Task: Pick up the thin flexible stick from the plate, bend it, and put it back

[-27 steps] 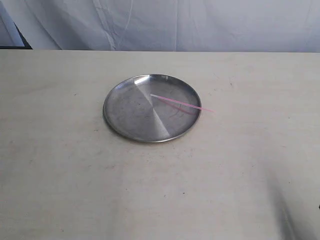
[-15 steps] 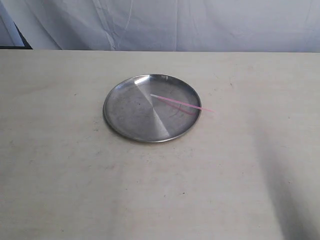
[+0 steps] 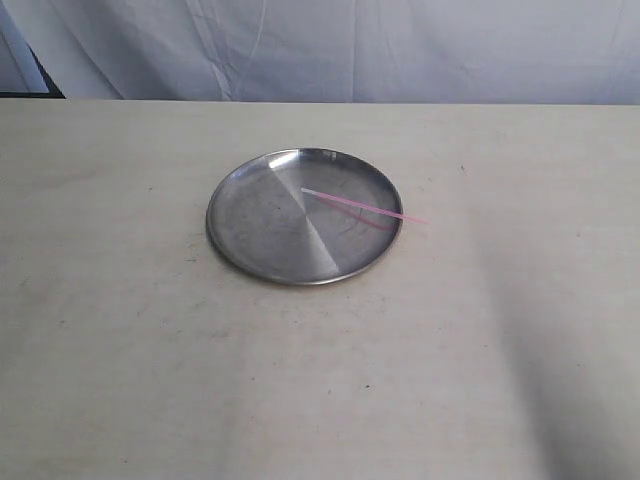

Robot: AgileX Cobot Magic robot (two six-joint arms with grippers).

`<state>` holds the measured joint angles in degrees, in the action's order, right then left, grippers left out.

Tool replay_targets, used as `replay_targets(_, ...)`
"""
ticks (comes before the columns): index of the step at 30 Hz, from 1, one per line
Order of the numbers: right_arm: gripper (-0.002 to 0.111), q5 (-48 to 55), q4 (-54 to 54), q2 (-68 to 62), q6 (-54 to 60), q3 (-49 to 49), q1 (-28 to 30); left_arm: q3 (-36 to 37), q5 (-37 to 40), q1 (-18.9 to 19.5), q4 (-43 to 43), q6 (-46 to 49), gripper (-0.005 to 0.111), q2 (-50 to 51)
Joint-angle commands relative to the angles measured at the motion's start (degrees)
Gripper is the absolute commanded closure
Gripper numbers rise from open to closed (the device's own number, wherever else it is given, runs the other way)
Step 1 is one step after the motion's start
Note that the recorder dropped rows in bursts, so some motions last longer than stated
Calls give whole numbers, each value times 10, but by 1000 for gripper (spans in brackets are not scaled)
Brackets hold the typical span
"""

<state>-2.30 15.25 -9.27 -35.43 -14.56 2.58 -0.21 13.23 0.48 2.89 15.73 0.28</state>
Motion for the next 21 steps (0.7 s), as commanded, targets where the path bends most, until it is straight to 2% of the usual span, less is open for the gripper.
replay_targets(1, 107, 233, -169, -146, 99, -176, -1, 2, -4, 0, -1, -3, 106, -3)
replay_targets(4, 107, 358, -172, -275, 266, -294, -1, 2, -4, 0, -1, -3, 106, -3)
replay_targets(6, 107, 403, -144, -352, 354, -364, -1, 2, -4, 0, -1, -3, 106, -3)
replay_targets(8, 101, 428, -118, -435, 431, -415, -1, 2, -4, 0, -1, -3, 106, -3)
replay_targets(13, 57, 458, -43, -624, 582, -509, -2, 2, -4, -14, -1, -3, 106, -3)
replay_targets(15, 49, 498, -37, -697, 640, -537, -14, 2, -4, -18, -1, -3, 106, -3)
replay_targets(19, 50, 529, -34, -815, 723, -565, -62, 2, -4, -18, -1, -3, 106, -3)
replay_targets(21, 50, 523, -34, -866, 806, -567, -93, 2, -4, -18, -1, -3, 106, -3)
